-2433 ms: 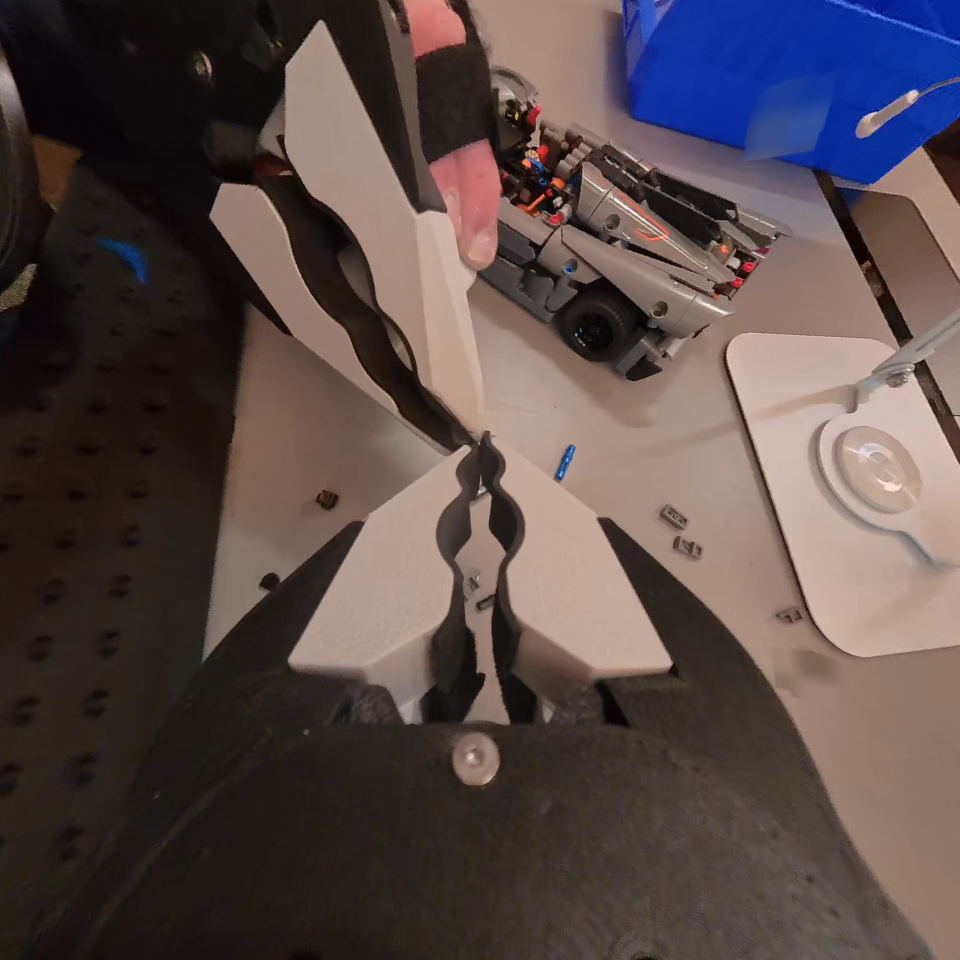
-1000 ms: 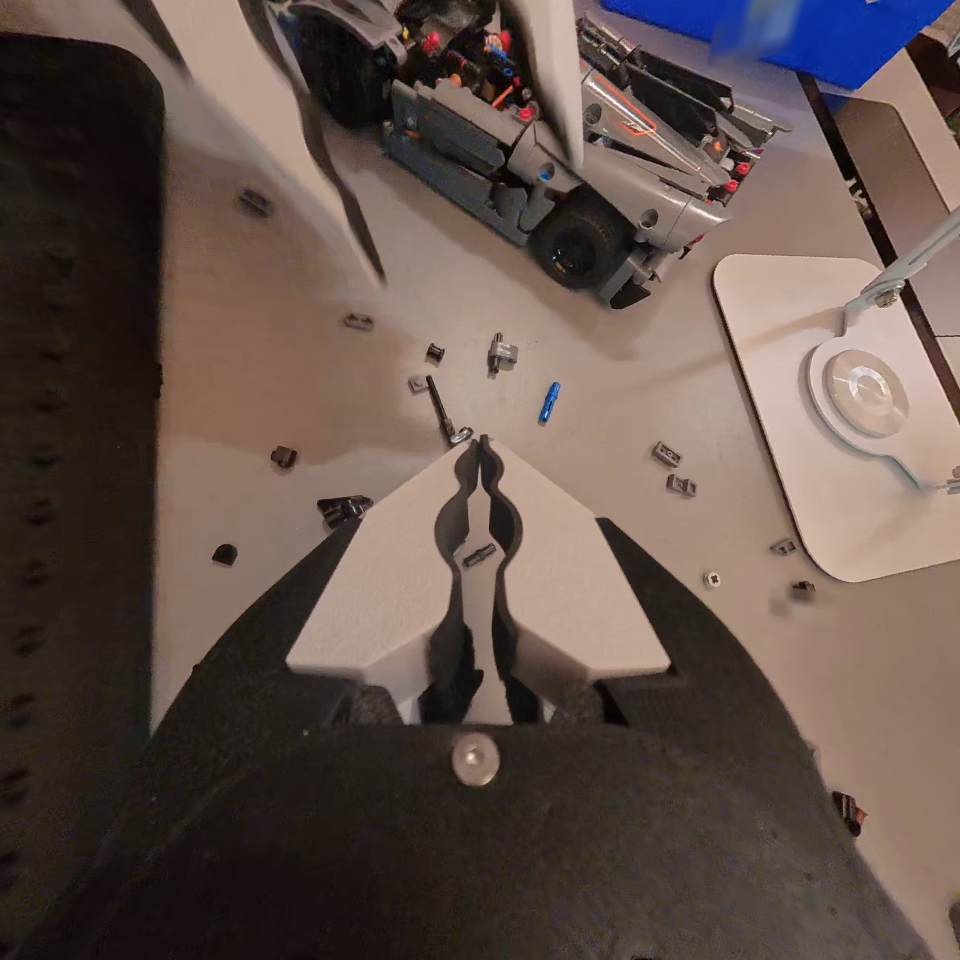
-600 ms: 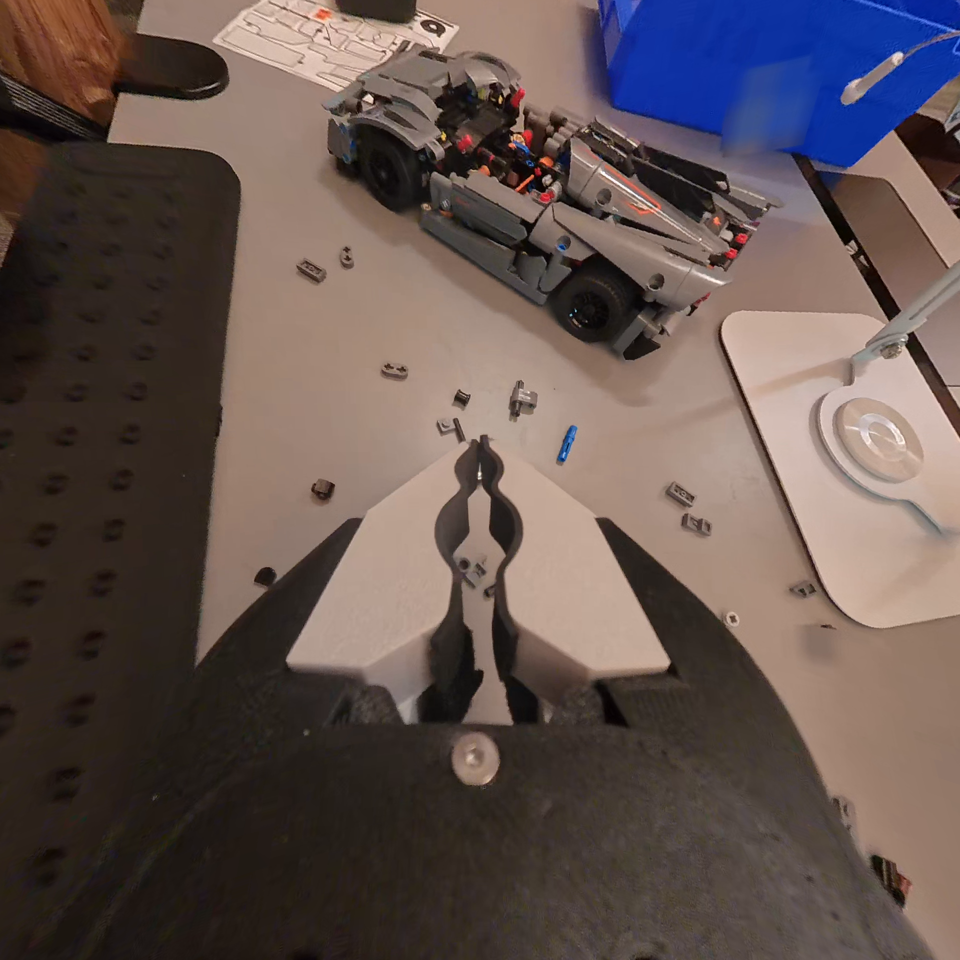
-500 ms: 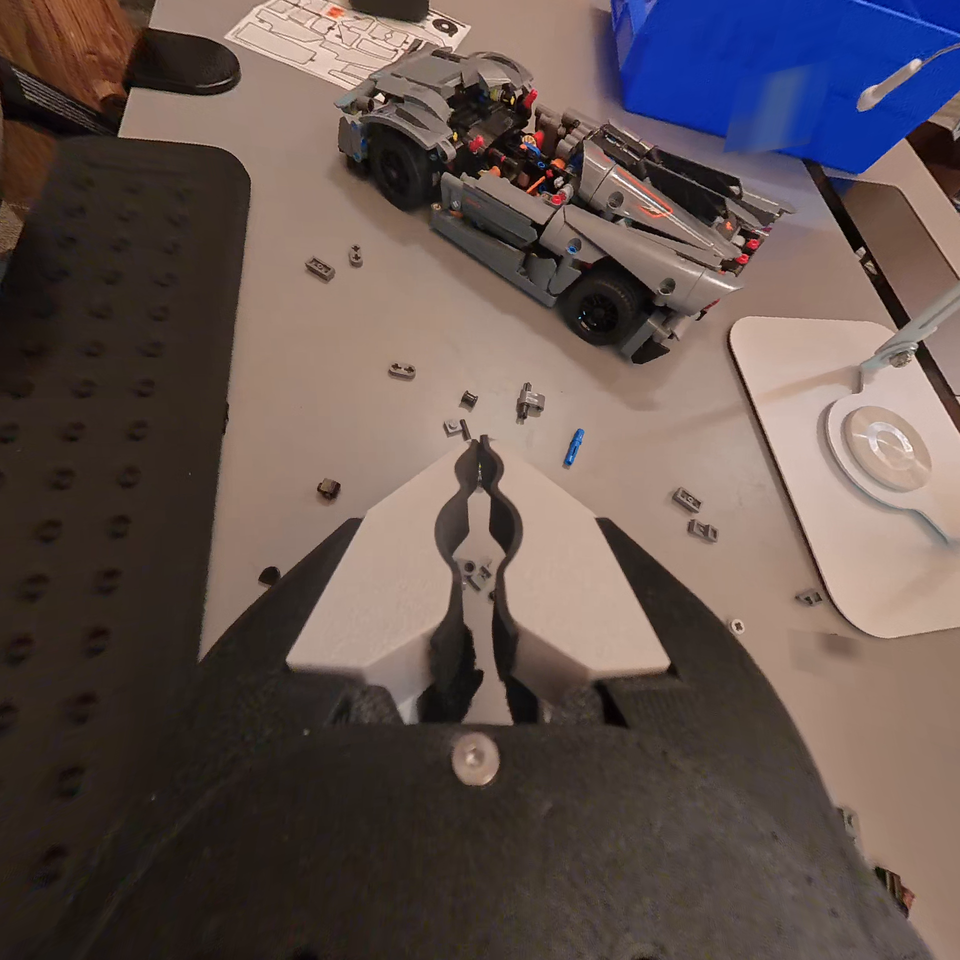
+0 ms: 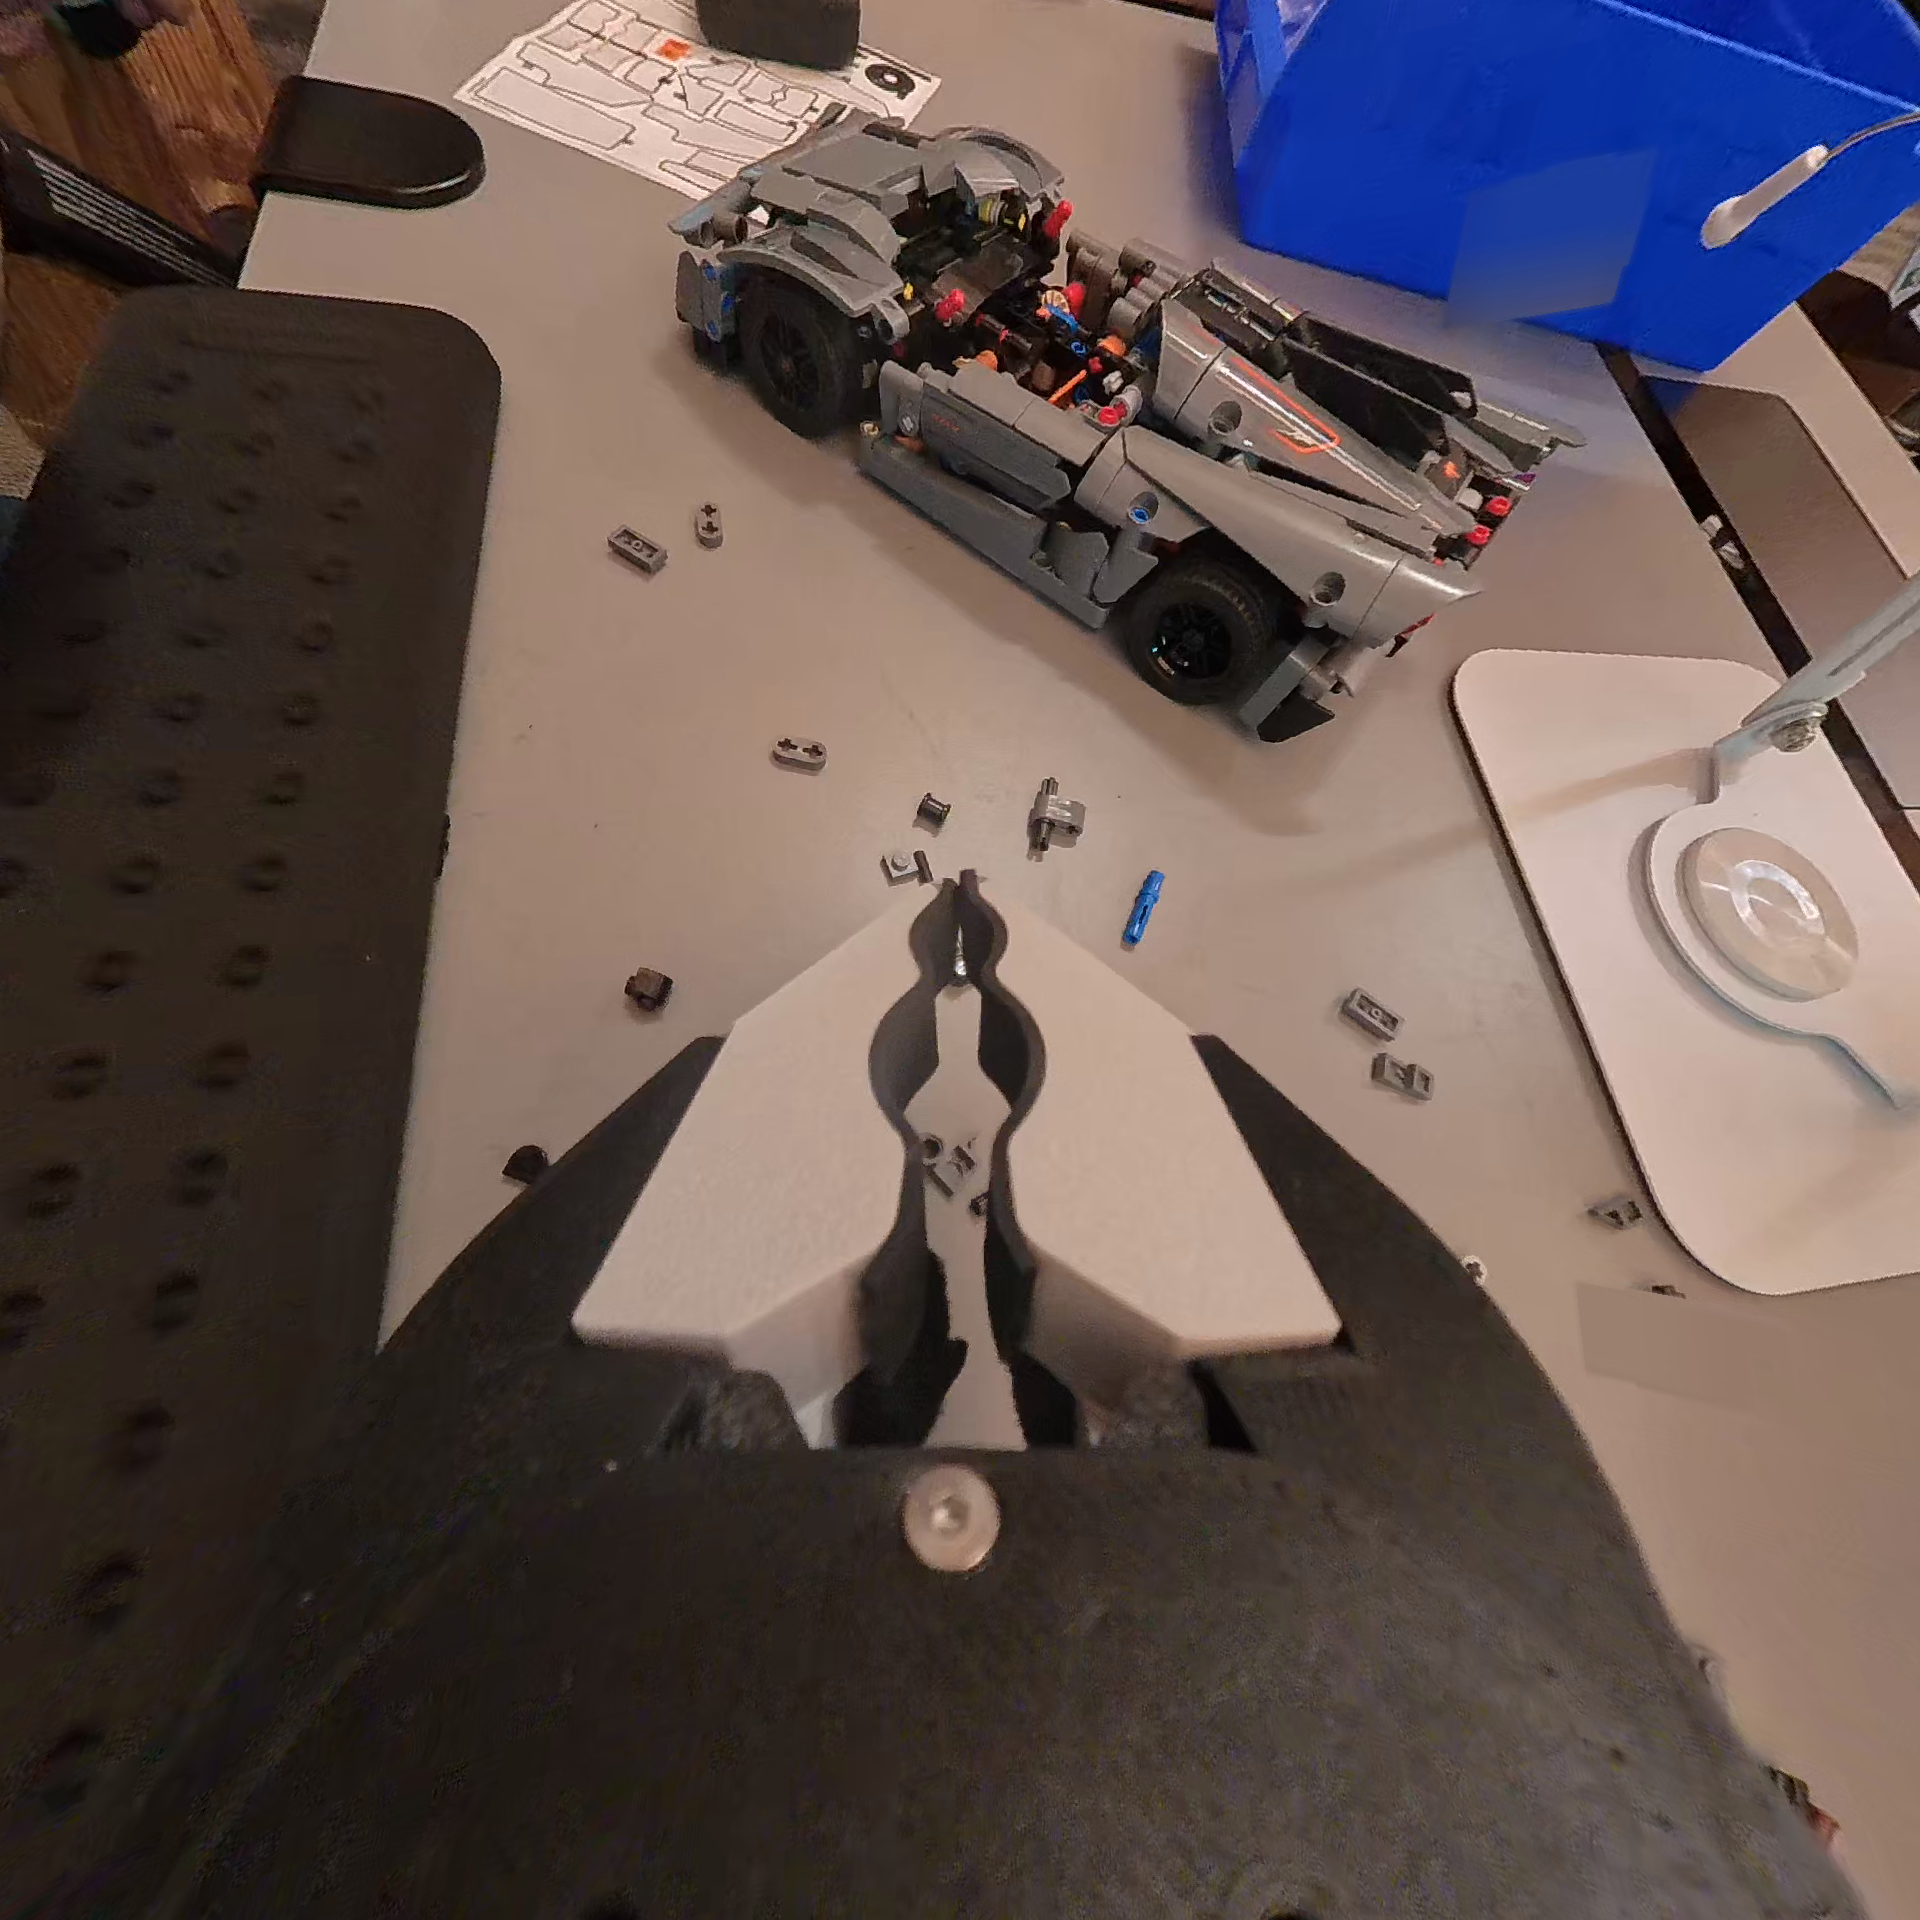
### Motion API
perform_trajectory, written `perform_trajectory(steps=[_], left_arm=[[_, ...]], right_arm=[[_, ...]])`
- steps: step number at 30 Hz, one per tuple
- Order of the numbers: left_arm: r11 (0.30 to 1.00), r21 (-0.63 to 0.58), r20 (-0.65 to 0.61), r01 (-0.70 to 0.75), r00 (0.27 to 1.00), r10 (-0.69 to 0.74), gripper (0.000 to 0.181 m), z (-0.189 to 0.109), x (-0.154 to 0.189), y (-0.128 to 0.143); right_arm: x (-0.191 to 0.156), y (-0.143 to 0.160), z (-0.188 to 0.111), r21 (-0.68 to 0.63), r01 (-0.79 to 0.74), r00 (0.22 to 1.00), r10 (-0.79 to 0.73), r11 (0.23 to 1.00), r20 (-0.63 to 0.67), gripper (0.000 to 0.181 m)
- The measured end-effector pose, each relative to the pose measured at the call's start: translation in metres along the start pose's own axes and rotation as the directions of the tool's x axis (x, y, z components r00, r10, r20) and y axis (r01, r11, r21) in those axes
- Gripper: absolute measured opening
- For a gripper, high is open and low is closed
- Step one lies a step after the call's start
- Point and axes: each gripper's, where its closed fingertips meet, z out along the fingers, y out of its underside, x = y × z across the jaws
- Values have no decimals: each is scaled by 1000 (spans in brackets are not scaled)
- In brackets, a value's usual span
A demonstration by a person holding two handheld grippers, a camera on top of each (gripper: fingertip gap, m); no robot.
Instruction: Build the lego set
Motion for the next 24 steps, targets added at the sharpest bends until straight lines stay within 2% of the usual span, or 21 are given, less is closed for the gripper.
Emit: perform_trajectory(steps=[6, 9, 15, 17, 21, 24], left_arm=[[999, 20, -15, -35, 999, 36, 0, 1, 0, -2], [999, 46, -88, -4, 996, 8, 0, 5, 5, -10], [981, 151, -224, 123, 971, -87, 0, -2, 3, -44], [985, 110, -272, 135, 957, -101, 0, -5, 13, -40], [995, 60, -206, 85, 976, -71, 30, -5, 13, -23], [993, 55, -183, 108, 978, -96, 32, -6, 11, -16]], right_arm=[[-1, -1, -1, 6, 0, 1000, 0, 1000, 8, 0], [-1, -2, -2, 10, -1, 1000, 1, 1000, 9, 0], [-2, -2, -2, 11, -2, 1000, 1, 1000, 10, 0], [-2, -2, -2, 11, -2, 1000, 2, 1000, 11, 0], [-3, -1, 0, 8, -7, 1000, 7, 1000, 19, 0], [-3, -2, 0, 9, -4, 1000, 4, 1000, 21, 0]])
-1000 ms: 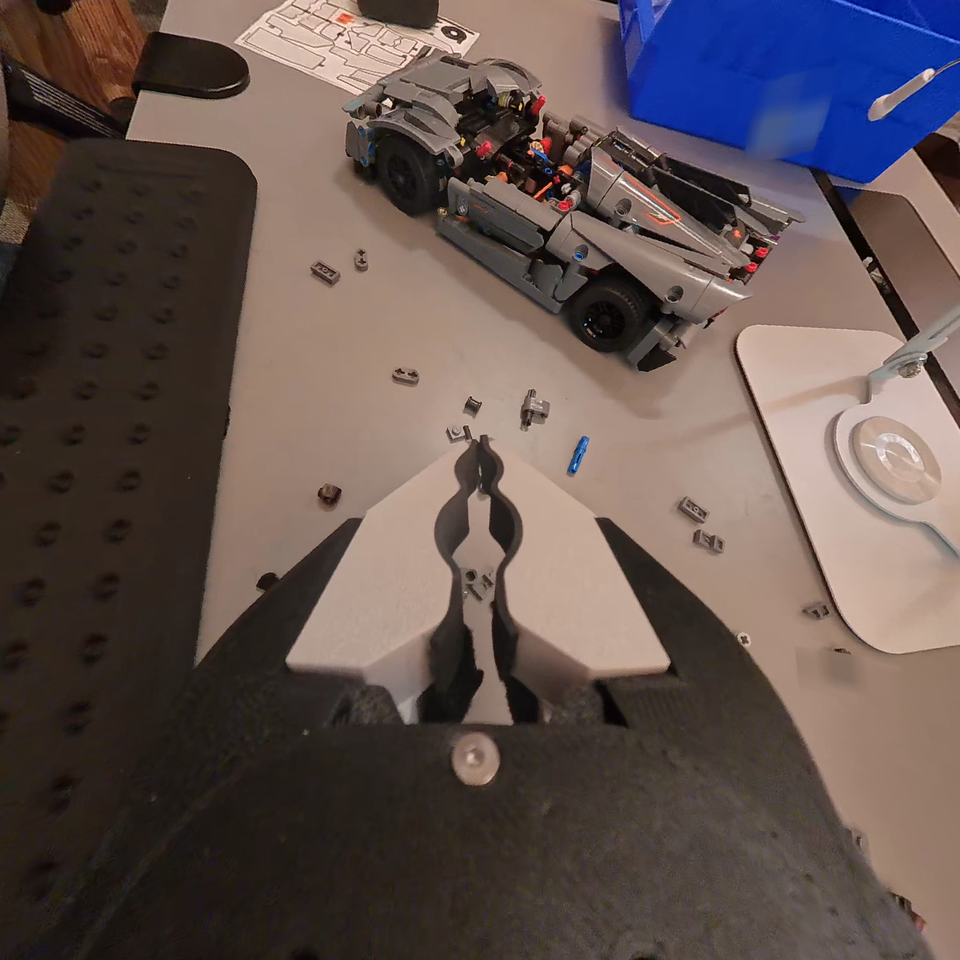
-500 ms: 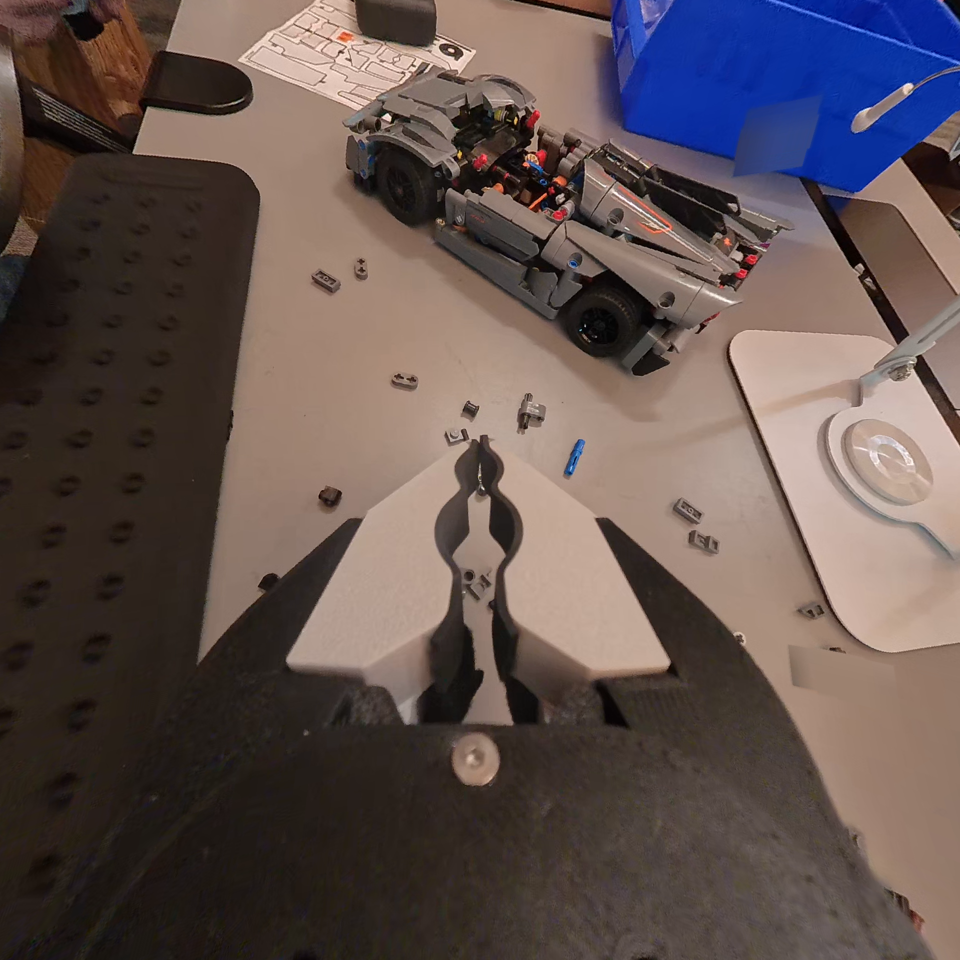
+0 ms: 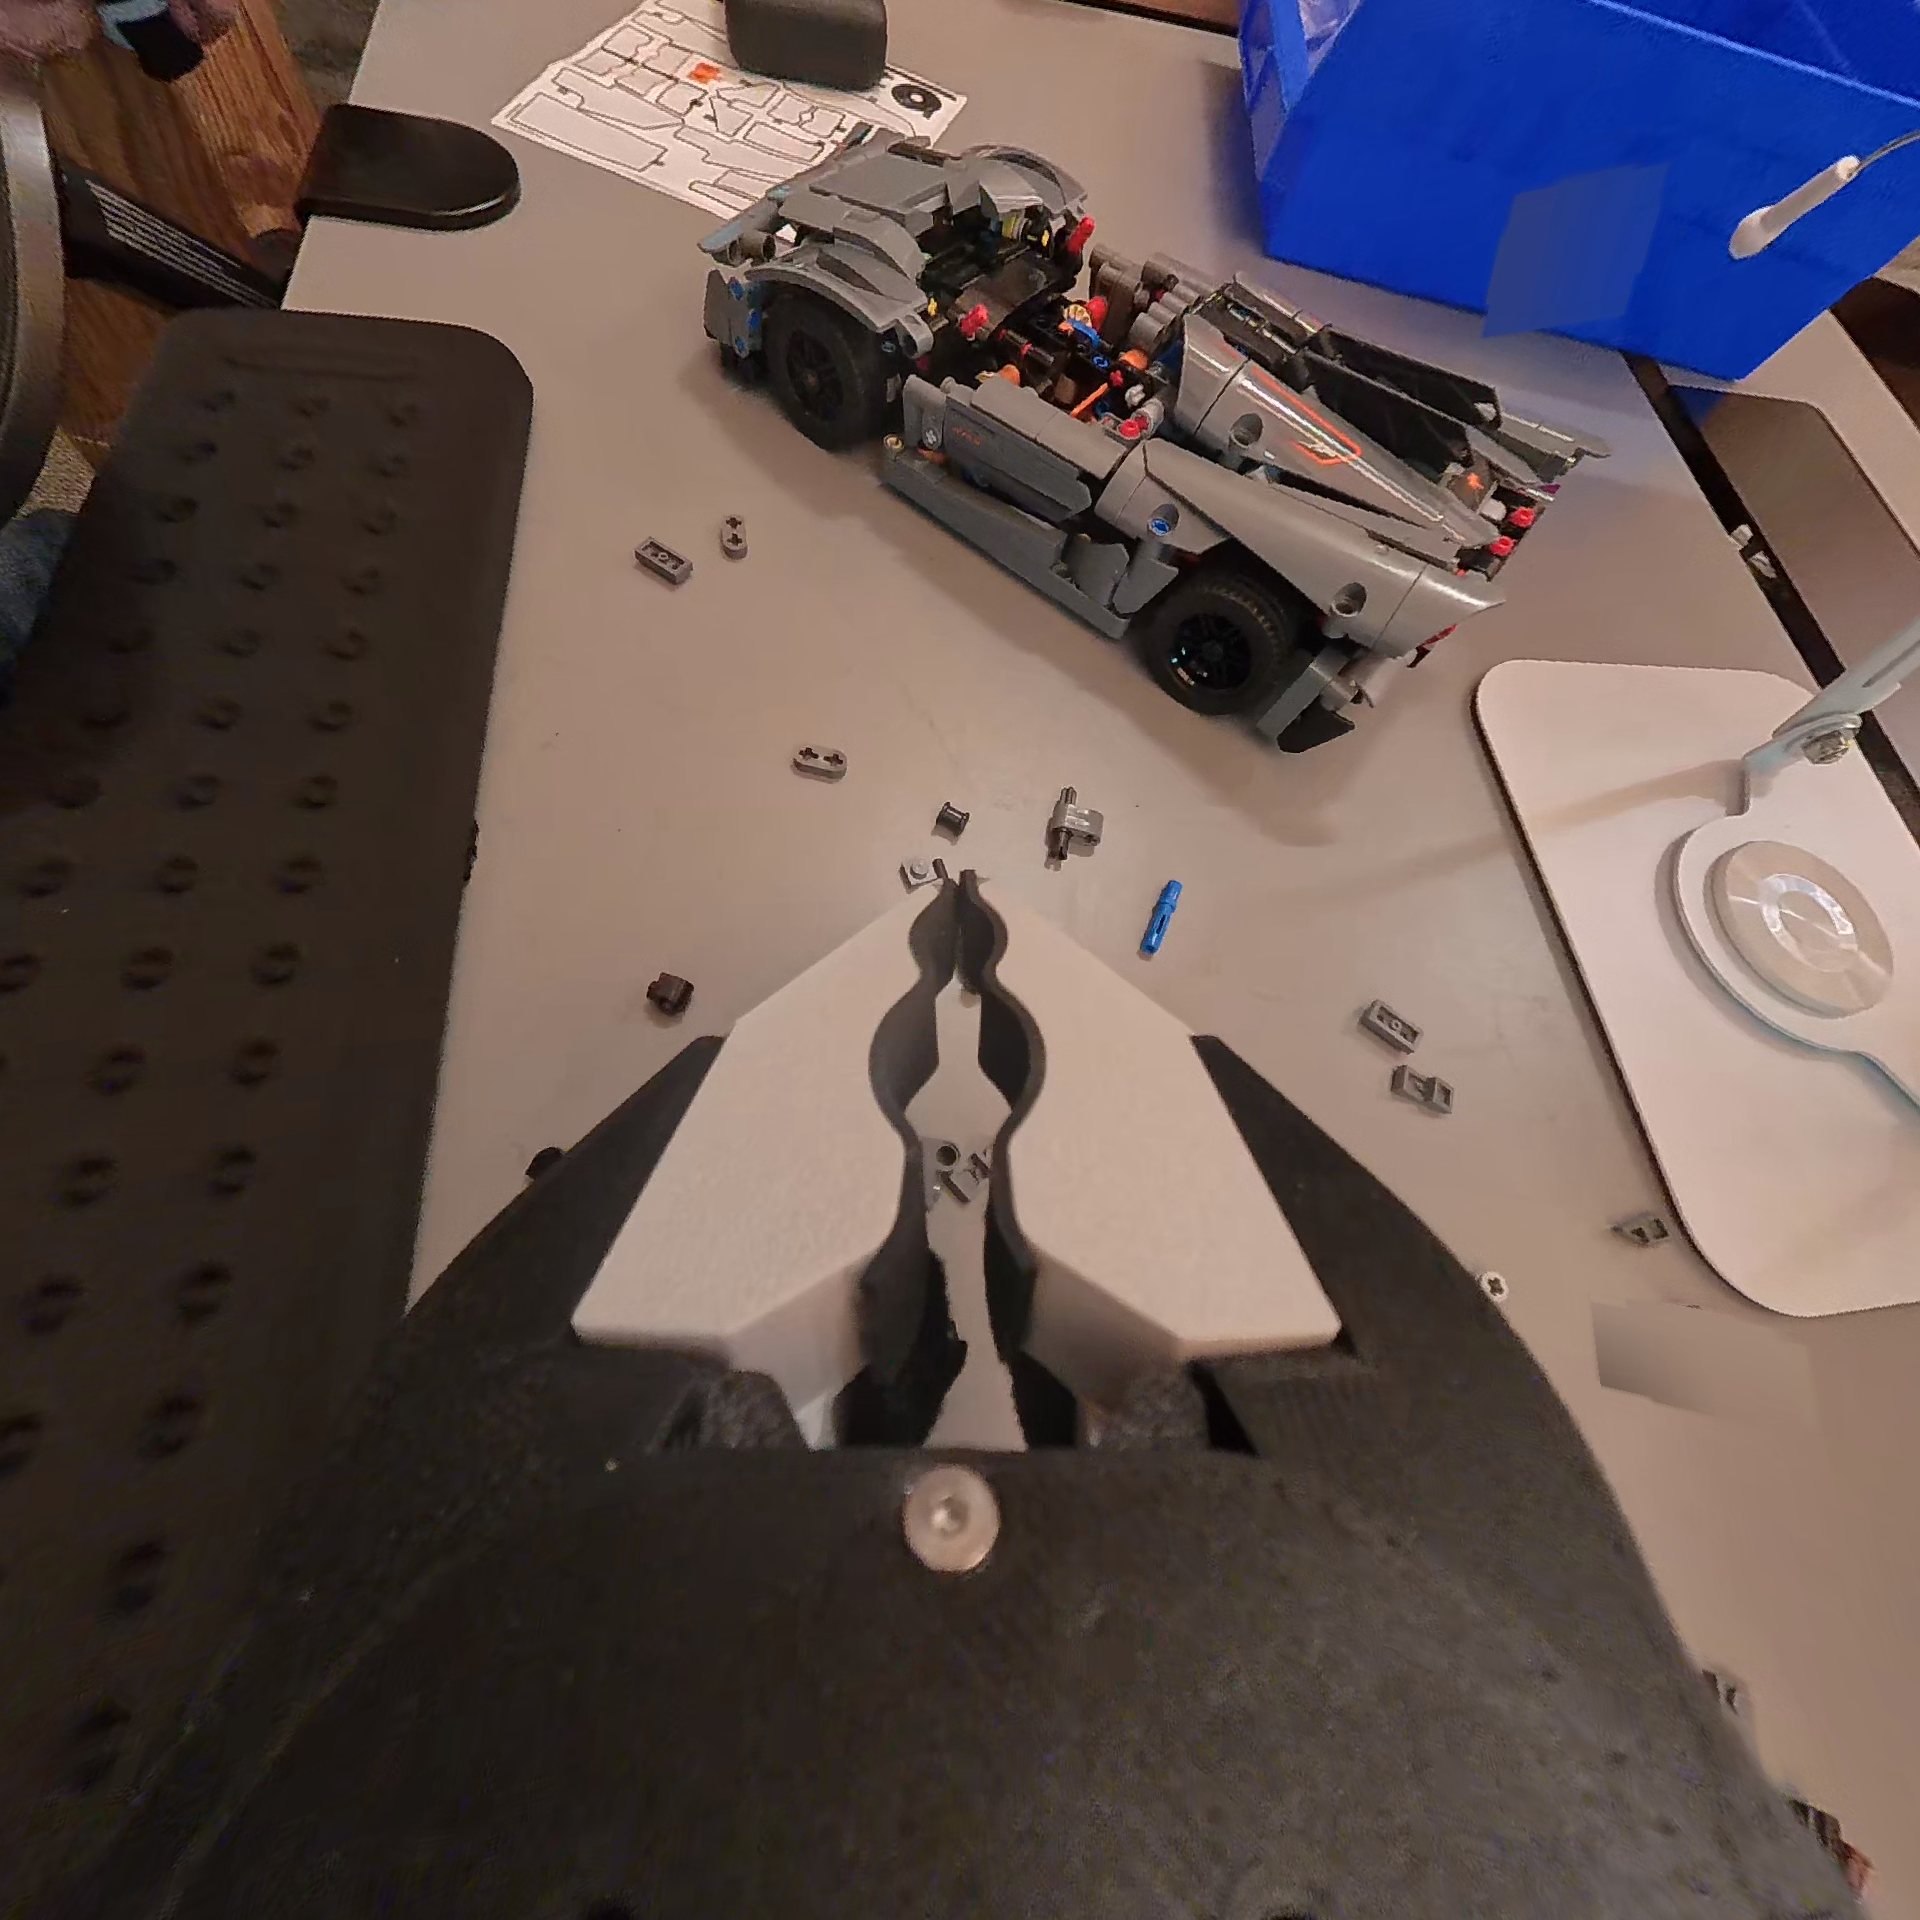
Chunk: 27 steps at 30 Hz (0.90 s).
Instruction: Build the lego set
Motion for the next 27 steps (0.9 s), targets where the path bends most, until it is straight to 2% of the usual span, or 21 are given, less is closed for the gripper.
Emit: perform_trajectory(steps=[3, 7, 13, 15, 18, 21, 23, 27], left_arm=[[1000, -23, 13, -3, 1000, 3, 27, -1, 0, 12], [1000, 5, 43, -26, 999, 26, 3, -2, -2, 14], [996, 46, 31, -78, 997, 76, 2, -2, 4, 13], [993, 75, 25, -97, 995, 95, 2, -4, 10, 6], [976, 160, -7, -146, 989, 149, 2, -15, 28, -27], [933, 269, -96, -239, 957, 273, 2, -29, 75, -74], [887, 332, -173, -320, 904, 391, 2, -39, 120, -104], [798, 455, -374, -396, 728, 575, 2, -53, 234, -147]], right_arm=[[1, 0, -1, 2, -3, 1000, 3, 1000, -2, 0], [1, -1, -1, 7, -5, 1000, 5, 1000, 1, 0], [1, -3, -2, 11, 0, 1000, 0, 1000, -5, 0], [1, -3, -2, 13, -1, 1000, 1, 1000, -4, 0], [4, -6, -5, 25, -10, 1000, 10, 1000, -15, 0], [11, -11, -13, 59, -78, 997, 79, 995, -14, 0], [15, -15, -19, 93, -117, 993, 118, 989, -6, 1], [19, -27, -35, 162, -141, 990, 142, 977, 6, 4]])
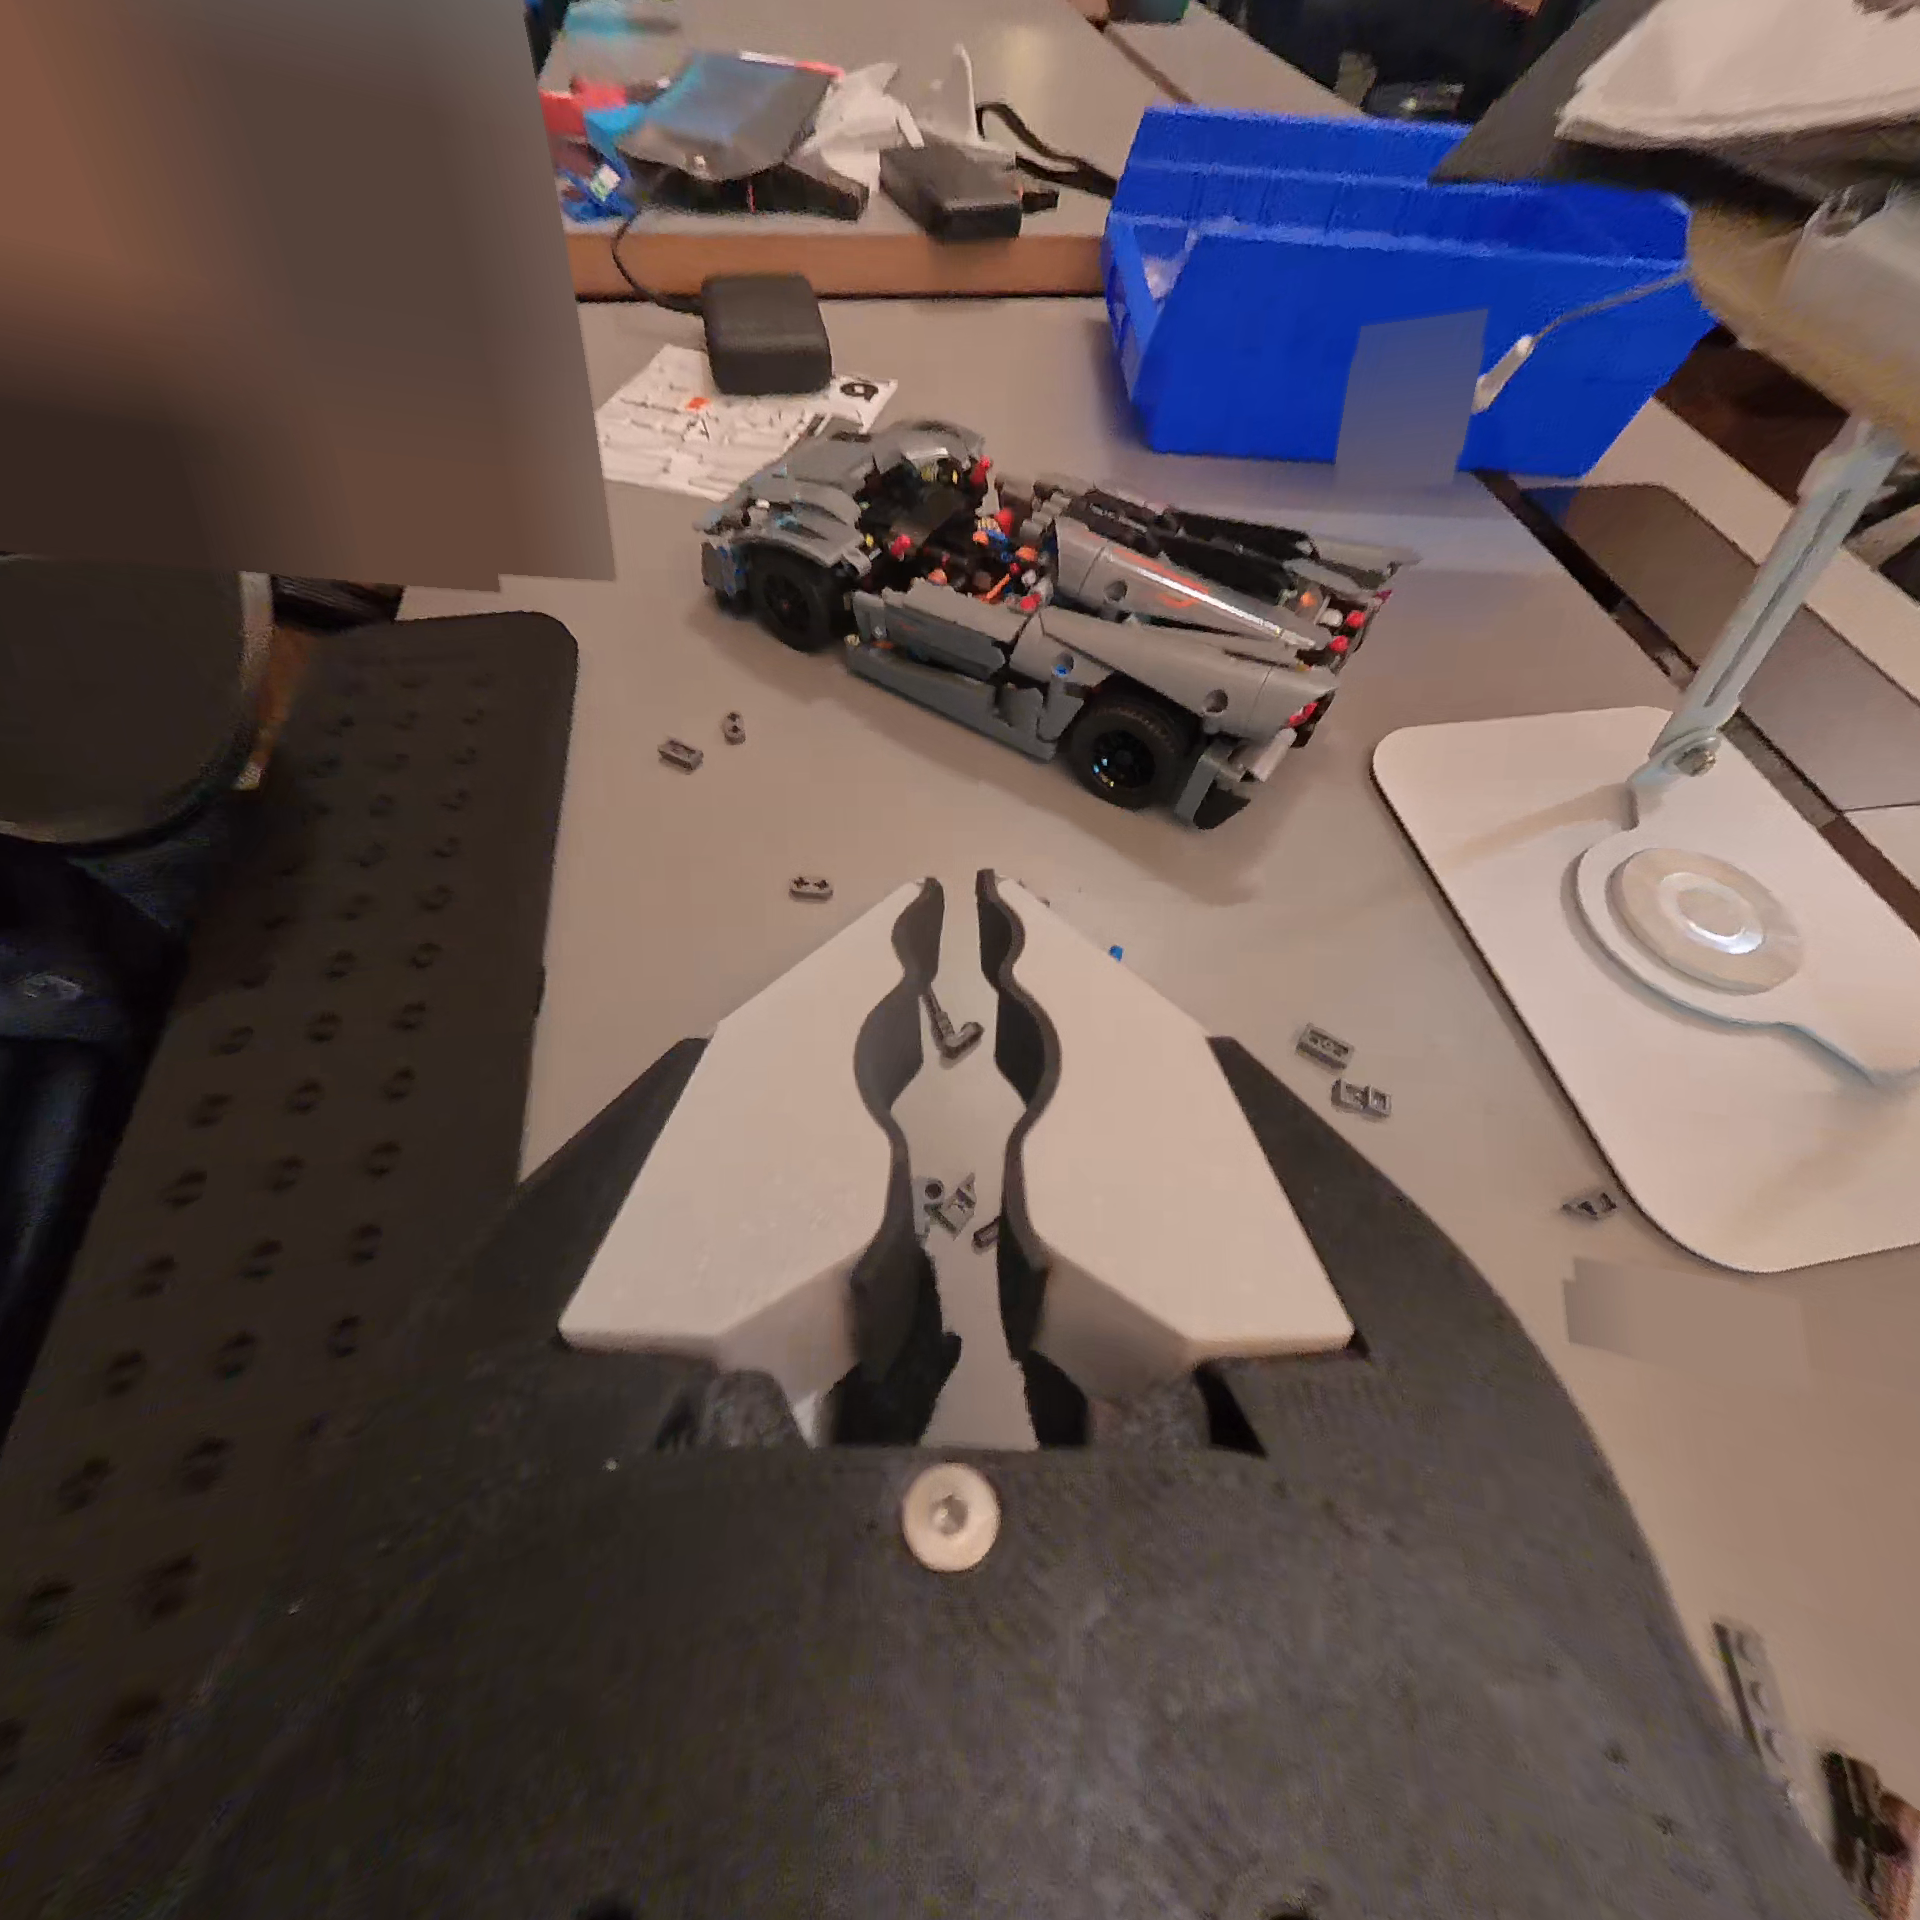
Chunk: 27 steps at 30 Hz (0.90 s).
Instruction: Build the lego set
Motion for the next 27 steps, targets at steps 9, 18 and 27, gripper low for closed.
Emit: perform_trajectory(steps=[9, 18, 27], left_arm=[[948, 185, -587, -261, 744, 319, 2, 111, 192, -74], [883, 334, -612, -330, 636, 469, 2, 166, 270, -66], [772, 462, -489, -437, 600, 633, 2, 174, 292, -68]], right_arm=[[-8, 0, -17, 14, -16, 997, 14, 1000, 72, 4], [-9, 18, -11, 51, -173, 967, 160, 984, 199, 9], [-3, 2, -18, 149, -393, 885, 329, 907, 331, 14]])
